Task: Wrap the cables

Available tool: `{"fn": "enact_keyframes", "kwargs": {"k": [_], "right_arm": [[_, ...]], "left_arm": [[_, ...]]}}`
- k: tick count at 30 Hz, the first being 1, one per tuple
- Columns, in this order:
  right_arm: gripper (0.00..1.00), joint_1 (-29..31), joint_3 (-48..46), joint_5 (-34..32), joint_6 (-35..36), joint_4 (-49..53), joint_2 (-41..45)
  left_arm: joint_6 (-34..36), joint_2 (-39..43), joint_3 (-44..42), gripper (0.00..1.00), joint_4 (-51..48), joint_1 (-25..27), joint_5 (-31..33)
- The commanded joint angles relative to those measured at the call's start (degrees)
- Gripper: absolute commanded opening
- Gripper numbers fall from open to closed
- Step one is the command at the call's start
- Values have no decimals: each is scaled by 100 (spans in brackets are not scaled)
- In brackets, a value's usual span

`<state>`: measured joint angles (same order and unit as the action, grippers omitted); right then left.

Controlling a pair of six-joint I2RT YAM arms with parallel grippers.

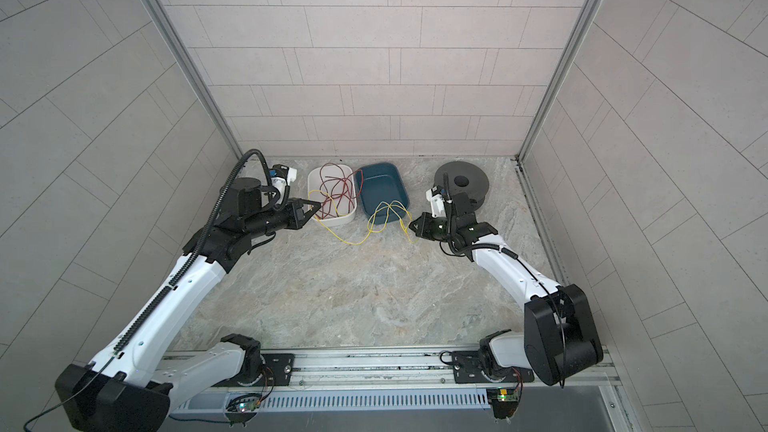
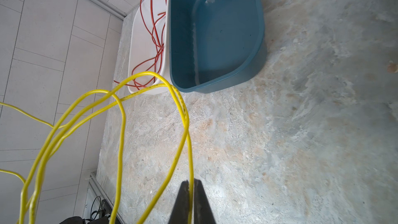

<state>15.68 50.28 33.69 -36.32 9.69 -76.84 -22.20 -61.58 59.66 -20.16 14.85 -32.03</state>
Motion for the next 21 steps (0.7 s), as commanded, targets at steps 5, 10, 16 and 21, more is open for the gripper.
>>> {"fn": "enact_keyframes", "kwargs": {"k": [5,10,16,21], "right_arm": [[36,-48,256,133,130,505,-421],[53,-48,296,208,306,613,-391],[67,-22,324,408,536,650,-292],[69,64,272,783,508,298,-247]], "left_arm": [[9,123,-9,0,191,-52,-386],[-250,97,-189,0,451,-53,-501],[-671,-5,-361,0,827,-52,-594],[-1014,-73,-440,0,1204,-50,-763]]}}
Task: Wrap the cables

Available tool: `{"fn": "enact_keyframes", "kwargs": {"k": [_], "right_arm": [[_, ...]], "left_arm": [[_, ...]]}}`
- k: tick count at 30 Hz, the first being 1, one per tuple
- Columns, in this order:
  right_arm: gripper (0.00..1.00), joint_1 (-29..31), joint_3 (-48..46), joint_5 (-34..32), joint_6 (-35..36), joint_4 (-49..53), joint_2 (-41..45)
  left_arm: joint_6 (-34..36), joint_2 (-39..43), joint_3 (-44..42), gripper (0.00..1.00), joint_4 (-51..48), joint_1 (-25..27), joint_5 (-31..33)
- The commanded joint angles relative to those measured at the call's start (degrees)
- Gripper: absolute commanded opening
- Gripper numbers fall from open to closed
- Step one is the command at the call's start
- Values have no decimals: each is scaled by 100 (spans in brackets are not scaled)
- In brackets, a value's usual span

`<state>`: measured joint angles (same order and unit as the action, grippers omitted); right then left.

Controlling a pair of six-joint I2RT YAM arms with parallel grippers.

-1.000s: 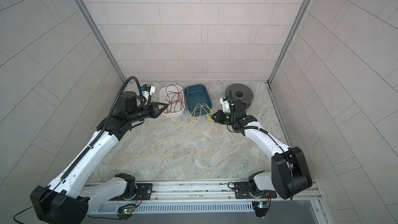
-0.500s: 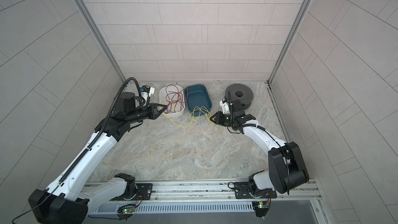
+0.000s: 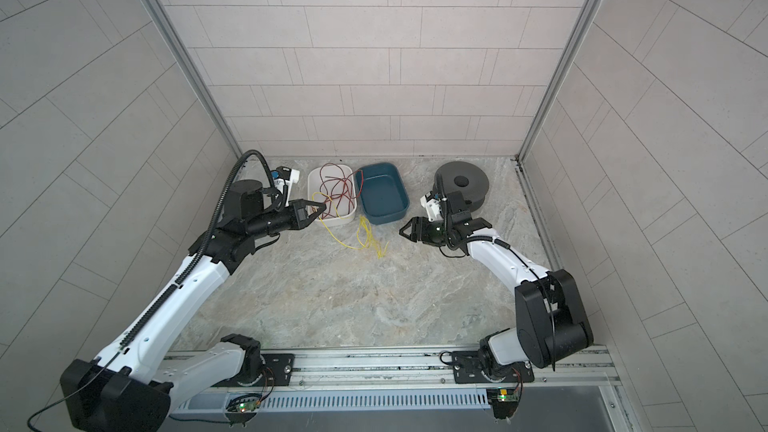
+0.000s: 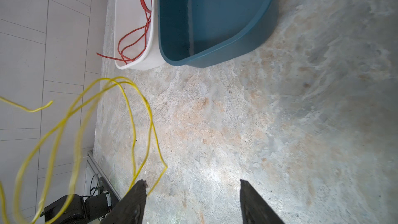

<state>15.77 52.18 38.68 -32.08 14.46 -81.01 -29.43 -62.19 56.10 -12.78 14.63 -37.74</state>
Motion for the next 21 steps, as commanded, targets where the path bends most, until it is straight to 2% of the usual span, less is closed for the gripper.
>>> {"fn": "enact_keyframes", "kwargs": {"k": [1,9,21], "right_arm": [[69,74,77,311,79,-220,179],[69,366,-34,363,95,-536,518],[65,1042,-78,-394,108,-996,551]], "left_arm": [[-374,-24,-105,0,548,-26,-218],[-555,-24,-42,0,584,-31,-204],[-792,-83,7,0,696,-26,-192]]}}
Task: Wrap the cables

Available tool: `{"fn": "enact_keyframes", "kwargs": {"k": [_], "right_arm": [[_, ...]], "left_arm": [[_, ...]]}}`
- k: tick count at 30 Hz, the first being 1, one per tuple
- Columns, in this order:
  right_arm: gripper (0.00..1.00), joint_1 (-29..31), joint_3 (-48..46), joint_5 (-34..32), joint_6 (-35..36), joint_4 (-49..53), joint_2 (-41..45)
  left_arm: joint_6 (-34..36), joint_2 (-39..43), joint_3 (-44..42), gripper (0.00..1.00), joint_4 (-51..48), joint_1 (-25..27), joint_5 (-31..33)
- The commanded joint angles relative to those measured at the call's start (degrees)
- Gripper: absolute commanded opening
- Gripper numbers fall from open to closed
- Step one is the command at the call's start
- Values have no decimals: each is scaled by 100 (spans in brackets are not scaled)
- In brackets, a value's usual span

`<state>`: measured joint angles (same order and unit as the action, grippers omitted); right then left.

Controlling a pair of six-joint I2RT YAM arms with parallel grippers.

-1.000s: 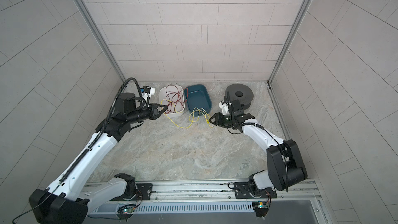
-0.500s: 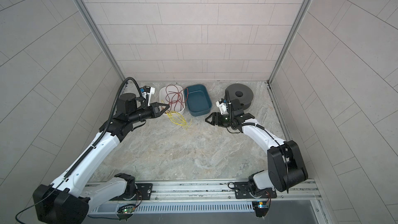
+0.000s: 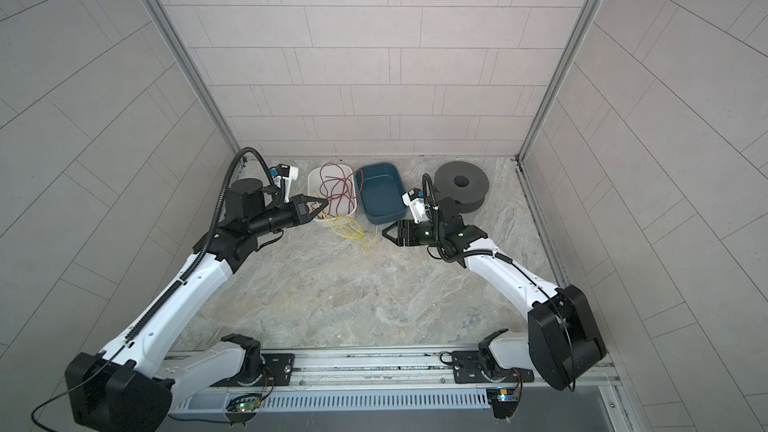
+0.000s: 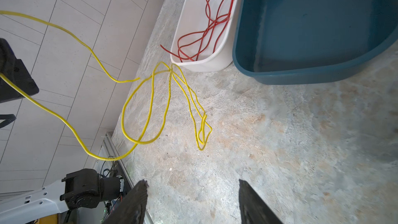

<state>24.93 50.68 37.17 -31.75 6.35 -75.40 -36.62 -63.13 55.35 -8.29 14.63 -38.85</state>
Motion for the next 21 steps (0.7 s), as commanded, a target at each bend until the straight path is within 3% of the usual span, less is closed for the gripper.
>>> {"fn": "enact_keyframes", "kwargs": {"k": [1,9,21], "right_arm": [[65,183,88,-295,96,-206,-59],[60,337,112,-710,73,-479,-406],[55,424,127,-546,-482,-1151,-955]], "left_arm": [[-77,4,86,0,244,-28,-81],[-100,-15,145,0,217,-31,-106],[-118,3,139,0,267,-29,-132]]}}
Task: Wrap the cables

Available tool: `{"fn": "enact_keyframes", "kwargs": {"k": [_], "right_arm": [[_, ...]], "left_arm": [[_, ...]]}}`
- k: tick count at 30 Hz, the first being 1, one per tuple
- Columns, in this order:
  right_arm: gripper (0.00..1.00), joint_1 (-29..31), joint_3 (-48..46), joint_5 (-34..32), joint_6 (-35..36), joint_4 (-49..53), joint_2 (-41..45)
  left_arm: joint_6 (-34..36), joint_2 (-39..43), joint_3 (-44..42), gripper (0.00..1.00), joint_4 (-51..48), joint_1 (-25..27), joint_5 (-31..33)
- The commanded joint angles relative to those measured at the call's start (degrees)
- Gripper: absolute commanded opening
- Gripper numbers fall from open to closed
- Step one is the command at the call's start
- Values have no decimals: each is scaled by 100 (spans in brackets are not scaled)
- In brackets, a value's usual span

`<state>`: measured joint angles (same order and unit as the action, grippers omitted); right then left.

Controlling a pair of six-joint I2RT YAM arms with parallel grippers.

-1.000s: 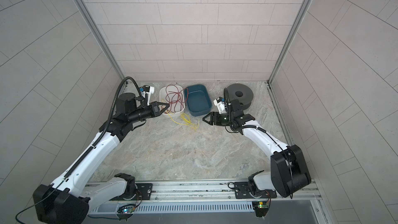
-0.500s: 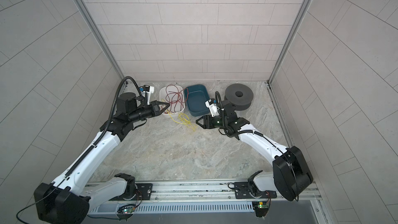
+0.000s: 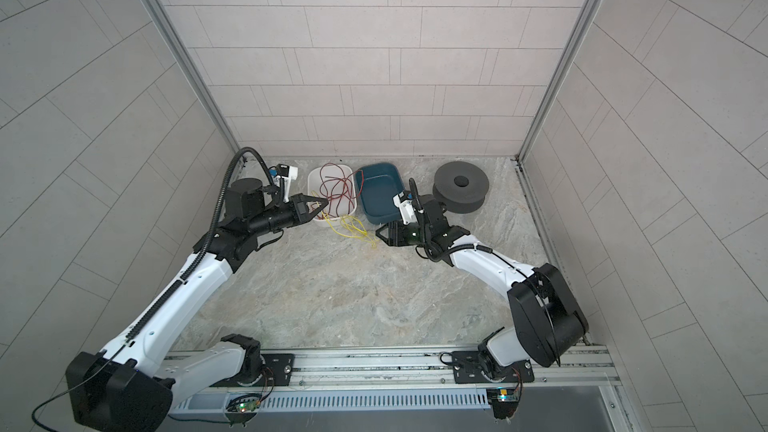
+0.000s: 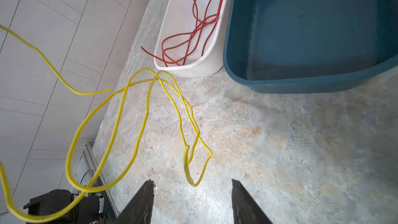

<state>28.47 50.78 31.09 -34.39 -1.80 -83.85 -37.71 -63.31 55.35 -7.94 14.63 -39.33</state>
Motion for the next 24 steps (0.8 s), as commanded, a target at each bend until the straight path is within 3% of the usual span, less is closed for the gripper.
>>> {"fn": "enact_keyframes", "kwargs": {"k": [1,7,12,19,24], "right_arm": [[55,84,118,75,-270,-396,-152],[49,164,104,92,-536,-821,-426],[38,220,127,125,-639,-919,-569],[35,286,47,-7,-611,-833,-562],[21,291,14,-151,-626,-793,-485]], "left_arm": [[-10,20,142,0,239,-31,-86],[-44,36,116,0,268,-31,-101],[-42,64,108,0,256,-30,-84],[-74,90,119,0,281,-28,-83],[-43,115,147,0,209,-31,-101]]}}
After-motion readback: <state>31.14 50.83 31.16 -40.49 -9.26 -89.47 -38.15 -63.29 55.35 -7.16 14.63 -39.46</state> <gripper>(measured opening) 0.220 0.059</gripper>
